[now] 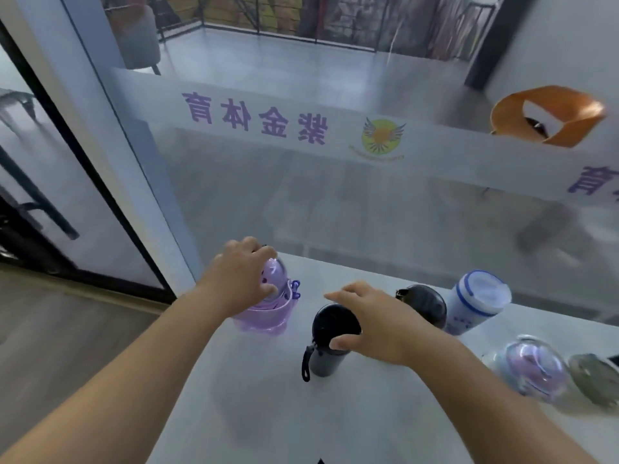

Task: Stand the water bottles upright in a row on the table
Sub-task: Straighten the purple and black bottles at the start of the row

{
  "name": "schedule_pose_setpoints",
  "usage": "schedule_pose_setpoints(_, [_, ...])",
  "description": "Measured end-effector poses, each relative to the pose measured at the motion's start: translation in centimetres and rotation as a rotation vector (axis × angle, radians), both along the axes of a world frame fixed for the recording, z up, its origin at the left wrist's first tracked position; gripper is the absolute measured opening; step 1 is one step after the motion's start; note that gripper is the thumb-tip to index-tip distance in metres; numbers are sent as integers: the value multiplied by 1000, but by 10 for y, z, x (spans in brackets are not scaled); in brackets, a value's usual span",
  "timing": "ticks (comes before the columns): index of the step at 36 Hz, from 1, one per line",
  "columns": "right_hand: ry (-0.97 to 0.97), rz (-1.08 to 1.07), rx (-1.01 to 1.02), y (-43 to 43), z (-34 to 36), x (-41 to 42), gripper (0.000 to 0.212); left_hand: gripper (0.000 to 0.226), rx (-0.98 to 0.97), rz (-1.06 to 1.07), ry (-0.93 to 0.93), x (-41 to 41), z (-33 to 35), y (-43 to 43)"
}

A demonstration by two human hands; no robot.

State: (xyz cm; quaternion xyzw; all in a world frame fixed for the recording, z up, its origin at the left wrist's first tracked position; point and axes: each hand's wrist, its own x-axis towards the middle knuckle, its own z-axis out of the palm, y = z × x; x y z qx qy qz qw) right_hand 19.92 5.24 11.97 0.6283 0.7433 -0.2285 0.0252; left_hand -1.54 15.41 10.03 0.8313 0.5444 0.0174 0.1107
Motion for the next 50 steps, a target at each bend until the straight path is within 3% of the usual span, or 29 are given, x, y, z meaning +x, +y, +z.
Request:
schedule_pose_setpoints(13, [-30, 63, -142, 26, -9, -12, 67, 96, -252, -25, 35, 1, -26, 36])
schedule_pose_setpoints(24, [-28, -61, -39, 51, -11, -2, 62, 83, -239, -59, -28, 5, -24, 61])
schedule_pose_setpoints(38, [31, -271, 88, 111, -14, 21, 55, 88, -274, -44, -83, 28, -24, 110])
schedule_pose_setpoints(50, [40, -318, 33, 146, -17, 24, 39, 83, -241, -65, -103, 33, -28, 123])
